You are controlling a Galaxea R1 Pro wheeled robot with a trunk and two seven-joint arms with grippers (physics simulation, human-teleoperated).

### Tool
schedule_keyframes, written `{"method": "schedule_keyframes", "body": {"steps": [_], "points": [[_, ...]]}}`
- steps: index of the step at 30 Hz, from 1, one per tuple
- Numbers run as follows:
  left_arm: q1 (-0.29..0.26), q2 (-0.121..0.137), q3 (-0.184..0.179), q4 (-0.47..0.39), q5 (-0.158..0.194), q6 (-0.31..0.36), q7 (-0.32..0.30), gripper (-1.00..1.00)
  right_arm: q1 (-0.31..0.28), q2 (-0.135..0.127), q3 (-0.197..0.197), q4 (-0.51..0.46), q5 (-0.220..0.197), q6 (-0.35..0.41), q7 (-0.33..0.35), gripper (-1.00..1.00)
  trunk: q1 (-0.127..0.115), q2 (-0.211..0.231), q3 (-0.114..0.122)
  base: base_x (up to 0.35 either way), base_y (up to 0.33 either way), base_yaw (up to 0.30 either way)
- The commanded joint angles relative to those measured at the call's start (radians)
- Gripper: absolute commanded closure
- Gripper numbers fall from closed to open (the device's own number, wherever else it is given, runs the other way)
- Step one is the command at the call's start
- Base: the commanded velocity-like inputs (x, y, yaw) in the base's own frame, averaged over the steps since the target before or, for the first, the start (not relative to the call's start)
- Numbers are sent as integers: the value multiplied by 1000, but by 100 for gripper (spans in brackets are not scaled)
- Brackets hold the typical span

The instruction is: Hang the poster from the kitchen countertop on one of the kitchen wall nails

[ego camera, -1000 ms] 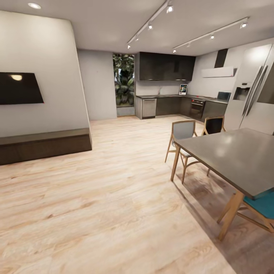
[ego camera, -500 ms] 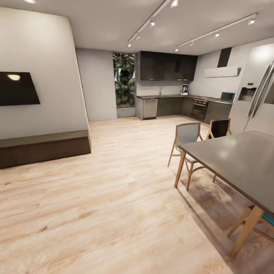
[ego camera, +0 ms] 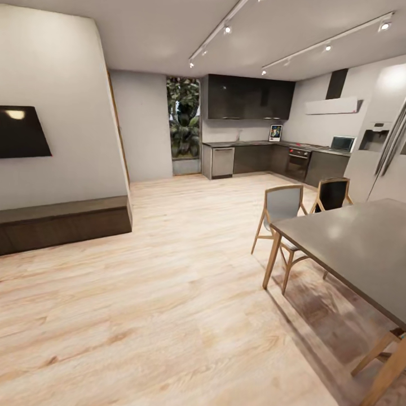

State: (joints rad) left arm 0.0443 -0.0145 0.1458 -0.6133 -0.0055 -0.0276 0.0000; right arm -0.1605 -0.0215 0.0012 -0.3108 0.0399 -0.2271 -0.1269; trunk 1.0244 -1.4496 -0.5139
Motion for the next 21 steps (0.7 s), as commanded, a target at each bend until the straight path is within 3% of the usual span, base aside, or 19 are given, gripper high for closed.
{"method": "schedule_keyframes", "body": {"steps": [1, 21], "points": [[0, -1, 3, -1, -1, -2, 0, -100, -1, 0, 0, 1, 4, -3, -3, -100, 1, 0, -1, 341, 0, 0], [0, -1, 3, 0, -1, -2, 0, -100, -1, 0, 2, 4, 5, -5, -3, -100, 1, 0, -1, 342, 52, 0]]}}
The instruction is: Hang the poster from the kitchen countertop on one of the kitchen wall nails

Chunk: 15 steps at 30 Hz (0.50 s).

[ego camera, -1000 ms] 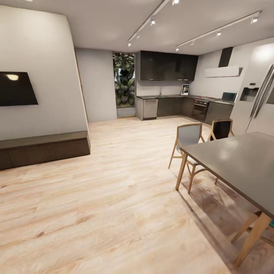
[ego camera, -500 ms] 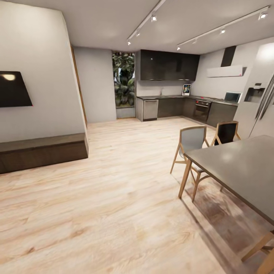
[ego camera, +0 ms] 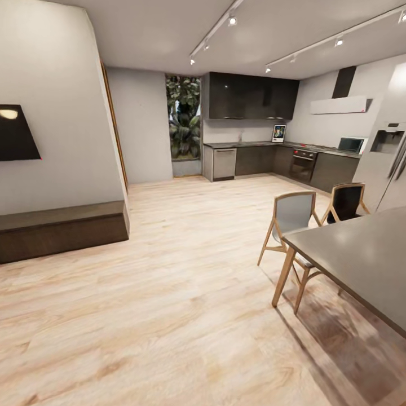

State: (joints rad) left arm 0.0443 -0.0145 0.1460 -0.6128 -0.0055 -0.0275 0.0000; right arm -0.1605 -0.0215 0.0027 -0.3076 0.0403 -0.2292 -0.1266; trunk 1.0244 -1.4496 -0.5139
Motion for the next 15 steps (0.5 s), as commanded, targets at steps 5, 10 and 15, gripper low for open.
{"method": "schedule_keyframes", "body": {"steps": [5, 10, 15], "points": [[0, -1, 3, -2, -1, -2, 0, -100, -1, 0, 0, 1, 4, -2, -4, -100, 1, 0, -1, 250, 68, 0], [0, -1, 3, -2, -1, -2, 0, -100, -1, 0, 0, 1, 4, -2, -4, -100, 1, 0, -1, 68, 17, 0], [0, -1, 3, -2, -1, -1, 1, -100, -1, 0, 0, 1, 4, -2, -4, -100, 1, 0, -1, 209, 13, 0]]}}
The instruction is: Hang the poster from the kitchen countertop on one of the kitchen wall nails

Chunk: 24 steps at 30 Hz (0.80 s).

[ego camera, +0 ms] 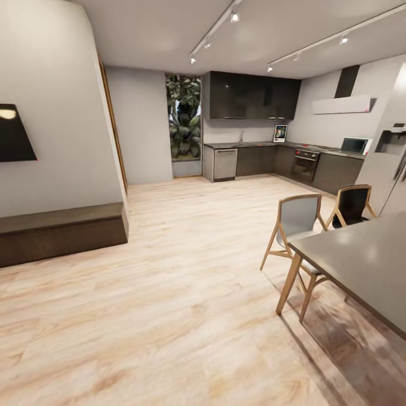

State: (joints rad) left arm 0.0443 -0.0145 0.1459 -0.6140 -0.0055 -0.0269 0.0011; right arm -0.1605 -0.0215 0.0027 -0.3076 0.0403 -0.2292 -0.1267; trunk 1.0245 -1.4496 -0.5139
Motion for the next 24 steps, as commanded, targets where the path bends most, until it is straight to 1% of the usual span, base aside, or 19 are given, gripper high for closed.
{"method": "schedule_keyframes", "body": {"steps": [1, 24], "points": [[0, -1, 3, -1, -1, -1, 0, -100, -1, 0, 0, 1, 4, -2, -4, -100, 1, 0, -1, 285, 43, 0], [0, -2, 3, -1, 1, -2, 0, -100, -1, 0, 0, 1, 4, -2, -4, -100, 1, 0, -1, 331, 114, 0]]}}
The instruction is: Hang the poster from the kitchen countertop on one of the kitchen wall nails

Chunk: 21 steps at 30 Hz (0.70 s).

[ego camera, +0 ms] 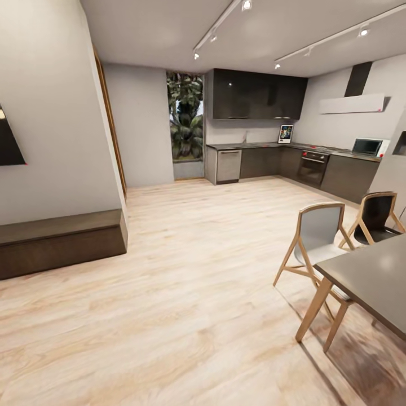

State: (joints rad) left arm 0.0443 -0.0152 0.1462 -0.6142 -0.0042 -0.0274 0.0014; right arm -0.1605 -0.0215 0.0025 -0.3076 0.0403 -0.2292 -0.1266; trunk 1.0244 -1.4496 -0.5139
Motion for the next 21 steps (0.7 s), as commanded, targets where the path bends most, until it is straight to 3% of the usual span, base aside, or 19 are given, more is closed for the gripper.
{"method": "schedule_keyframes", "body": {"steps": [1, 15, 21], "points": [[0, -1, 3, -1, 0, -2, 0, -100, -1, 0, 0, 1, 4, -2, -4, -100, 1, 0, -1, 335, 118, 0], [0, 0, 4, -1, 0, -2, 0, -100, -1, 0, -1, 1, 4, -2, -4, -100, 1, 0, -1, 336, 71, -4], [0, 0, 4, -1, 0, -2, 0, -100, -1, 0, -1, 1, 4, -2, -4, -100, 1, 0, -1, 338, 4, -175]]}}
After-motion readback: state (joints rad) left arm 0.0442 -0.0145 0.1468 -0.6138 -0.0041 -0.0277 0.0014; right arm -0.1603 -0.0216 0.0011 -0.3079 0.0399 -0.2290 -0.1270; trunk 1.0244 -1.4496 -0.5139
